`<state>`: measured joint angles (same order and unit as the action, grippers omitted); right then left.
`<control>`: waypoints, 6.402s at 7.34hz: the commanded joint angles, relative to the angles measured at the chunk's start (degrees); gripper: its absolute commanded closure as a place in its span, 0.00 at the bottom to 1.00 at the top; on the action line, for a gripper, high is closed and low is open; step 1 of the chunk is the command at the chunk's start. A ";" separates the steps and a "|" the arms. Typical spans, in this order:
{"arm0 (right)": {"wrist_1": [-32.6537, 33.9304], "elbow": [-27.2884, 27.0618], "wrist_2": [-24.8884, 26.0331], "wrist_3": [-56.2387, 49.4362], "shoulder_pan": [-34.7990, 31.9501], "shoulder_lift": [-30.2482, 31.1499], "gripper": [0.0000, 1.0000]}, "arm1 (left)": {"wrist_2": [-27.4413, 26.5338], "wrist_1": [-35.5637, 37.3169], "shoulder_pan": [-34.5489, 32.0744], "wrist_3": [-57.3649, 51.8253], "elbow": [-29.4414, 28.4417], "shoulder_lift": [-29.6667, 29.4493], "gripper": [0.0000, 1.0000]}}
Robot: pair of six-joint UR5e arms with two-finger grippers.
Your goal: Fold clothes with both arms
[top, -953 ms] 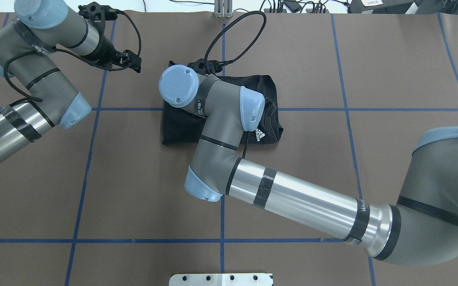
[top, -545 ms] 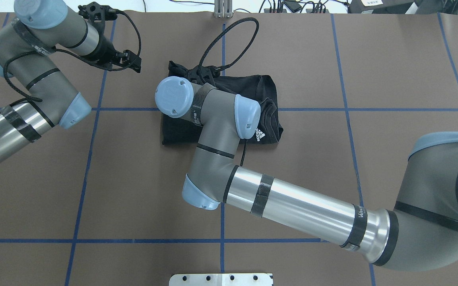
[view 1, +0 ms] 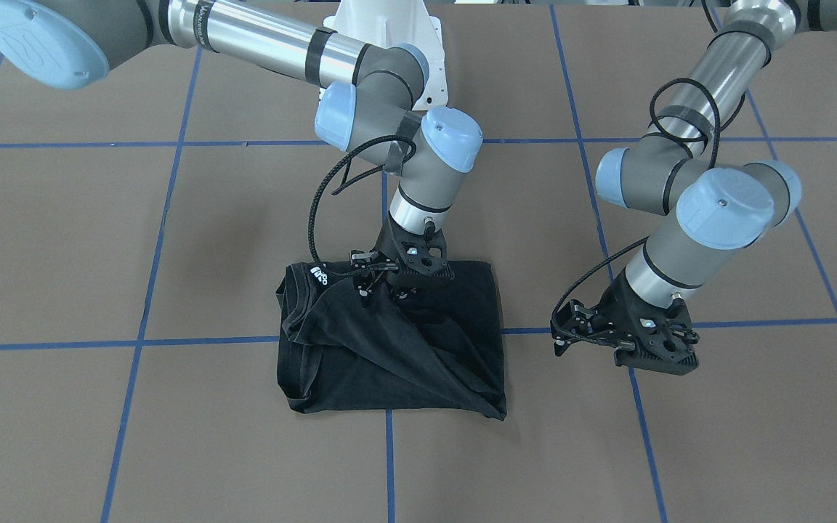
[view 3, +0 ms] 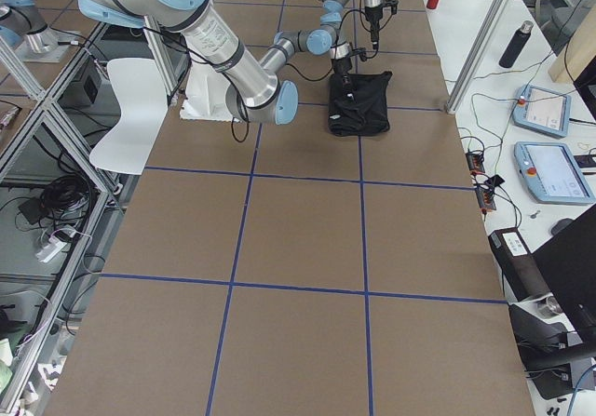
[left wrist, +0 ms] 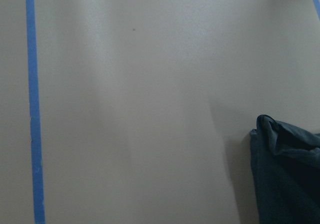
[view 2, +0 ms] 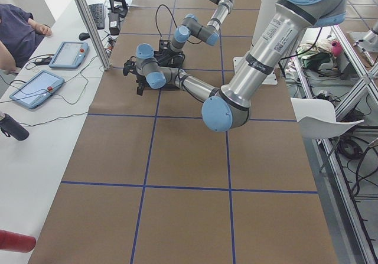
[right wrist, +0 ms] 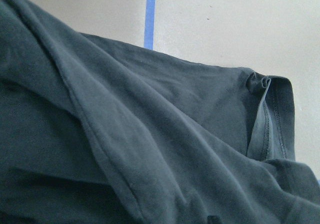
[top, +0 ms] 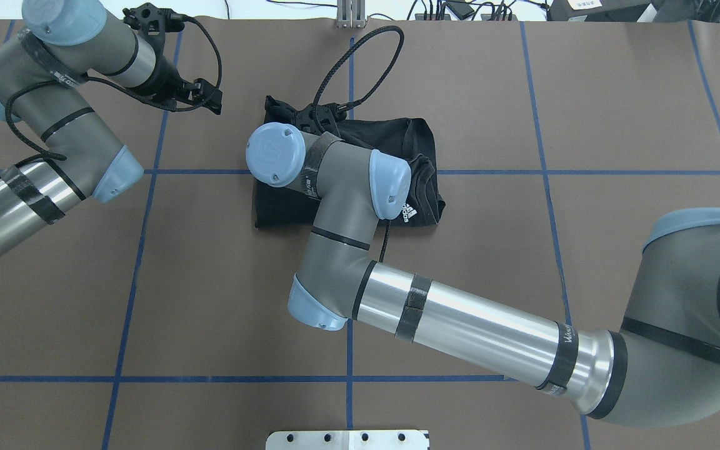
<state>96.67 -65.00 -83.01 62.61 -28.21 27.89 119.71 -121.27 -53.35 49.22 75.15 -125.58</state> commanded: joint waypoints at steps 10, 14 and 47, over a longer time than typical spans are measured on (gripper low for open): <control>-25.49 18.33 -15.09 -21.65 -15.36 -3.00 0.00 | 0.09 0.07 0.00 0.09 0.09 -0.01 0.00; -13.45 14.92 -26.64 -21.83 -20.03 -6.02 0.00 | 1.13 0.85 -1.39 -0.87 3.58 2.86 0.00; -4.56 -44.87 -52.69 -64.46 -63.02 80.22 0.00 | 15.38 38.04 -42.10 -60.29 34.89 46.66 0.00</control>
<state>92.12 -109.81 -135.28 -1.85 -91.27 108.10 135.08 -83.26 -95.49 -11.07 109.57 -79.02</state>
